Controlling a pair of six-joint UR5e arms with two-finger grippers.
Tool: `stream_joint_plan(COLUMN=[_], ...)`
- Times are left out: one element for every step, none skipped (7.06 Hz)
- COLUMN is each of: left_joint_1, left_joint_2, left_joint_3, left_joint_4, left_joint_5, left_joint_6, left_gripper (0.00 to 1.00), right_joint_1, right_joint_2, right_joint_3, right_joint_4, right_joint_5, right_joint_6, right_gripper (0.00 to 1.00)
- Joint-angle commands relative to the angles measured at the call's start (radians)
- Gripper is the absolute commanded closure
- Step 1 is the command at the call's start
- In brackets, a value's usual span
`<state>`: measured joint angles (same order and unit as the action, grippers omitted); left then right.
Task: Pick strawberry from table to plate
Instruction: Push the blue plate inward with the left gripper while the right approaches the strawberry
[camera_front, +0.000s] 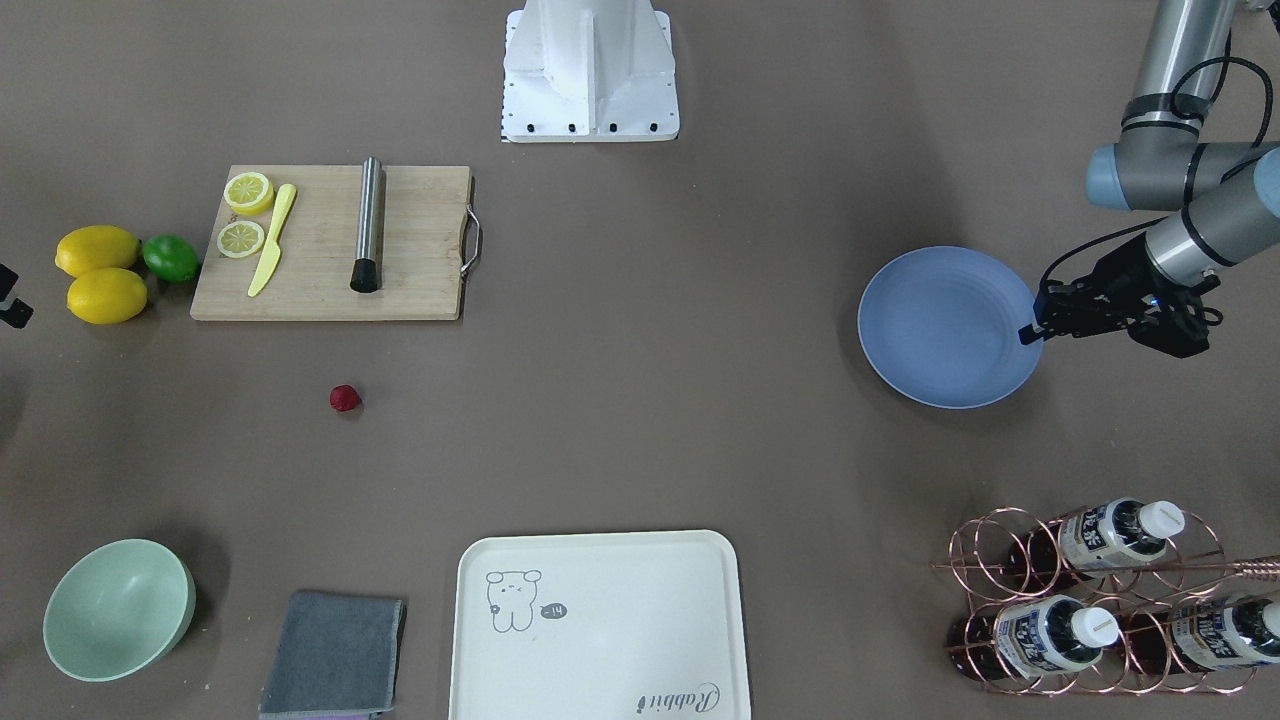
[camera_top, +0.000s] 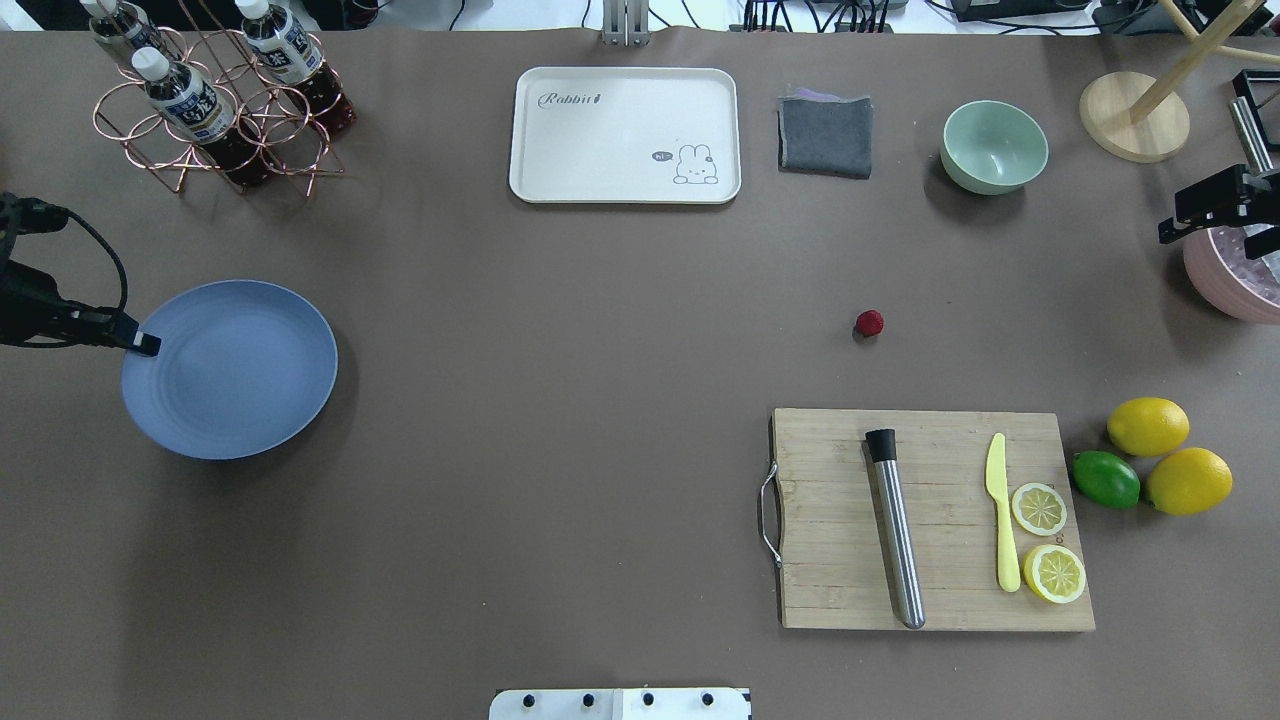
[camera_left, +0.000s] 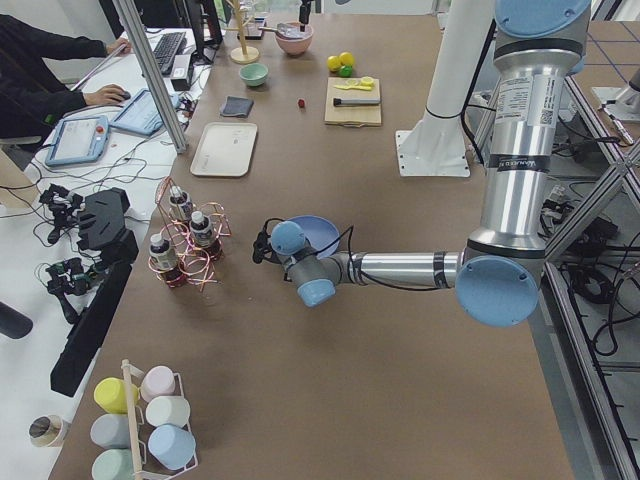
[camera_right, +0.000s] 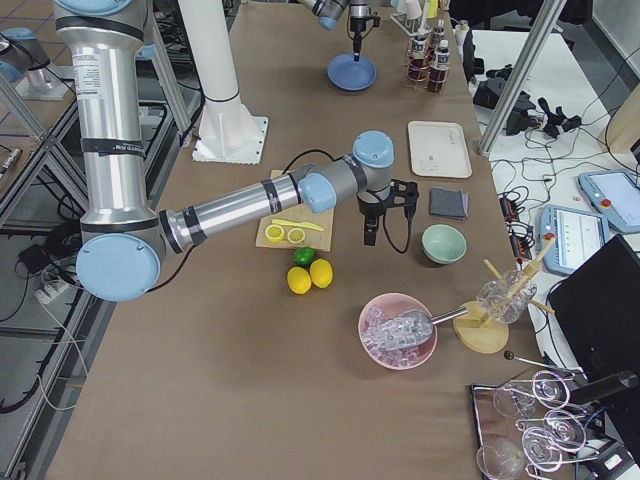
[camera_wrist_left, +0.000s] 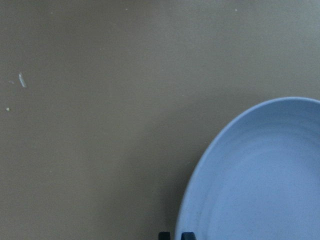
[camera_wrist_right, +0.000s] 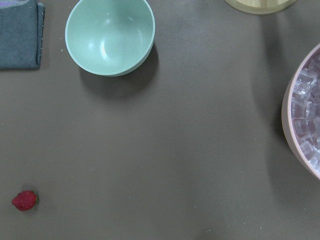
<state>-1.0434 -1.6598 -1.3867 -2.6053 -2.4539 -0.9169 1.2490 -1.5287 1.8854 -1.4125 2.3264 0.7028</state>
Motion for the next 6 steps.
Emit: stream_joint_plan(left_joint_1=[0.005, 0.038, 0.115, 0.181, 0.231, 0.296], left_joint_2=[-0.113, -0.161, -0.214, -0.237, -0.248, -0.268], left_joint_3=[-0.034, -0.038, -0.043, -0.067, -0.145, -0.241], left_joint_4=[0.001, 0.007, 0.010, 0.016, 0.104, 0.243], left_joint_5=[-0.030, 0.005, 0.080, 0.149, 0.200, 0.284], left_joint_6=[-0.242, -0.313, -0.412, -0.481, -0.523, -0.525], left_gripper=[1.00, 1.00, 1.00, 1.00, 1.00, 1.00], right_joint_1=[-0.043, -0.080, -0.118, -0.175, -0.245, -0.287], right_joint_2=[0.027, 0.051, 0.089, 0.154, 0.203, 0.256], right_joint_3=[-0.002, -0.003, -0.017, -0.038, -0.057, -0.095], right_joint_4=[0.000, 0.000, 0.000, 0.000, 0.000, 0.000], right_joint_5=[-0.025, -0.034, -0.048, -0.091, -0.148, -0.169], right_joint_6=[0.001, 0.003, 0.065, 0.175, 0.225, 0.260], right_gripper=[0.00, 0.00, 0.00, 0.00, 0.00, 0.00])
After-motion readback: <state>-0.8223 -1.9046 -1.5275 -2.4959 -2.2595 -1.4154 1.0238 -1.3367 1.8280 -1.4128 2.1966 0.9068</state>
